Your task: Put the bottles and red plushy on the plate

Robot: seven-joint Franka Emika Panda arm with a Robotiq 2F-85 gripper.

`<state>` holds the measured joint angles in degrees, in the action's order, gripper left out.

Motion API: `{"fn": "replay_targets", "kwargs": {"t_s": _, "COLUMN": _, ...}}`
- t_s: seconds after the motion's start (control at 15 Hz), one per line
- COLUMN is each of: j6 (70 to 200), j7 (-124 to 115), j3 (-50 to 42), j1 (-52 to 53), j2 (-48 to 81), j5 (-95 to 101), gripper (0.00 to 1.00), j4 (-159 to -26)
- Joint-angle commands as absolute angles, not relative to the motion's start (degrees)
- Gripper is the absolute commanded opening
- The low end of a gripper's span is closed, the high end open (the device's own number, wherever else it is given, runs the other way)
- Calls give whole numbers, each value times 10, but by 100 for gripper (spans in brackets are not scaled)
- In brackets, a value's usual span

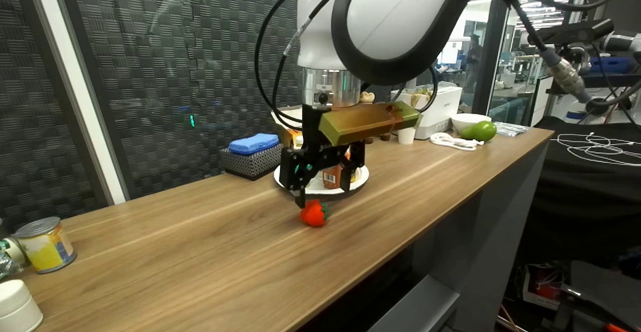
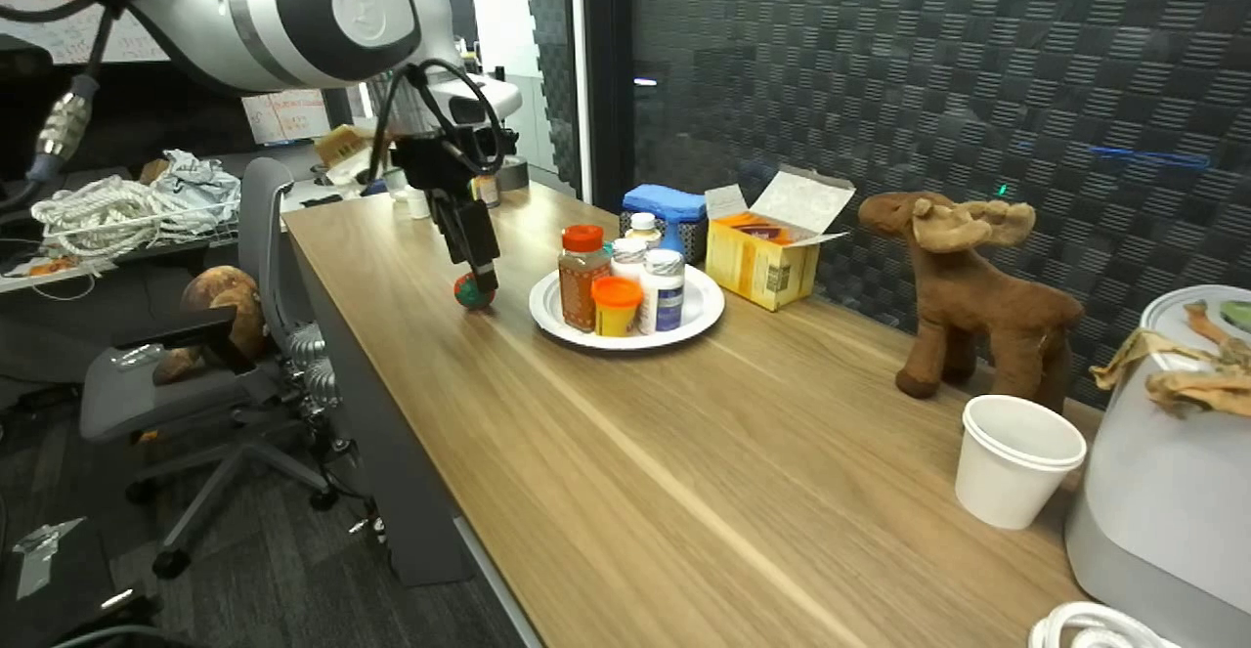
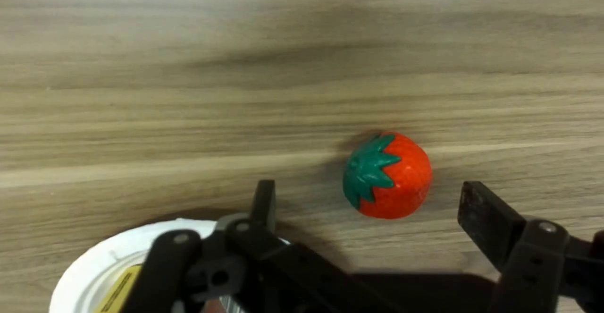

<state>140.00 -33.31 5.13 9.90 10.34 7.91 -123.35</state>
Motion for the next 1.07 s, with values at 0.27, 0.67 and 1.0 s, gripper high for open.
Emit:
{"fn": "replay_targets", "kwargs": {"t_s": 0.27, "j6": 1420, "j7": -293, "j3": 50, "j1": 100, "j2": 135, "j5": 27, "gripper": 73, "j4": -1223}}
{"fn": "replay_targets", "kwargs": {"t_s": 0.67, "j6": 1424, "j7": -292, "j3": 45, "j1": 110, "j2": 134, "j5": 50, "gripper": 27, "j4": -1221}}
{"fn": "replay_targets", "kwargs": {"t_s": 1.0, "j6": 1427, "j7": -314, "j3": 36, "j1": 119, "j2": 115, "j5": 88, "gripper": 27, "j4": -1224}}
